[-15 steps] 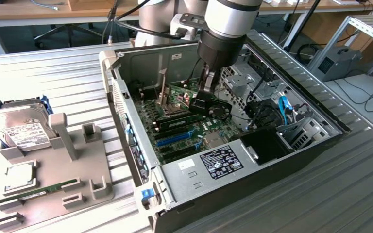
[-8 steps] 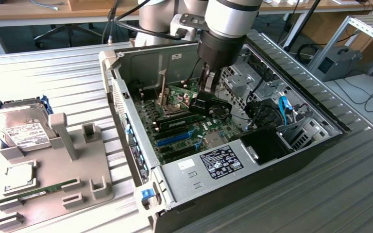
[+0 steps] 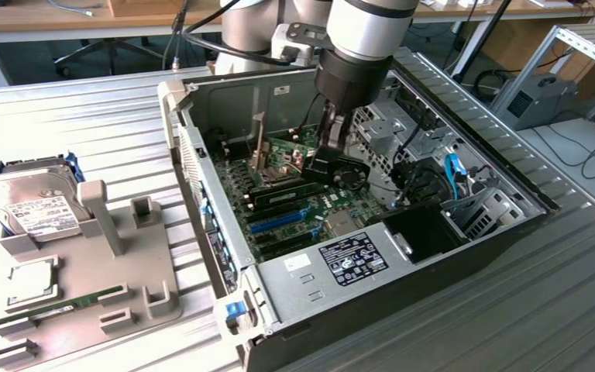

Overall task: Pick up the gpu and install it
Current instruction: 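Insert the gpu into the slot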

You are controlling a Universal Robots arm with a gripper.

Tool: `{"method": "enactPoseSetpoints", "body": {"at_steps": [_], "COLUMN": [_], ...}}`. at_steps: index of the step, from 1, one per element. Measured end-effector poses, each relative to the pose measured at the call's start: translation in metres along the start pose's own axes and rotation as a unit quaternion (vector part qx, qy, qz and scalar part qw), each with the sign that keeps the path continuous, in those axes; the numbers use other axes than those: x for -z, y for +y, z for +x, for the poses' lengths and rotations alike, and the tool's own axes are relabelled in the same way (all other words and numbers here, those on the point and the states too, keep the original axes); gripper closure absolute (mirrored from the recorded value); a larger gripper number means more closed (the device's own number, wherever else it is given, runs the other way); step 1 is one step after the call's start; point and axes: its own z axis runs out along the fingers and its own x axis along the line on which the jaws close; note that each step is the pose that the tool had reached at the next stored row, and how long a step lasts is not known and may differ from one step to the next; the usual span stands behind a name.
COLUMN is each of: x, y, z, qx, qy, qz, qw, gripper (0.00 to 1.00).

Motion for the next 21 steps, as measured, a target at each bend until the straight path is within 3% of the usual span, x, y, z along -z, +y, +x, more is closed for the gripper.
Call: {"method": "enactPoseSetpoints", "body": {"at_steps": [21], "x": [-0.0004], "y": [0.0], "z": [0.0], "qx": [0.035], "qy": [0.0011], "qz": [-0.0004], "qw": [0.9994], "gripper": [0.74]}}
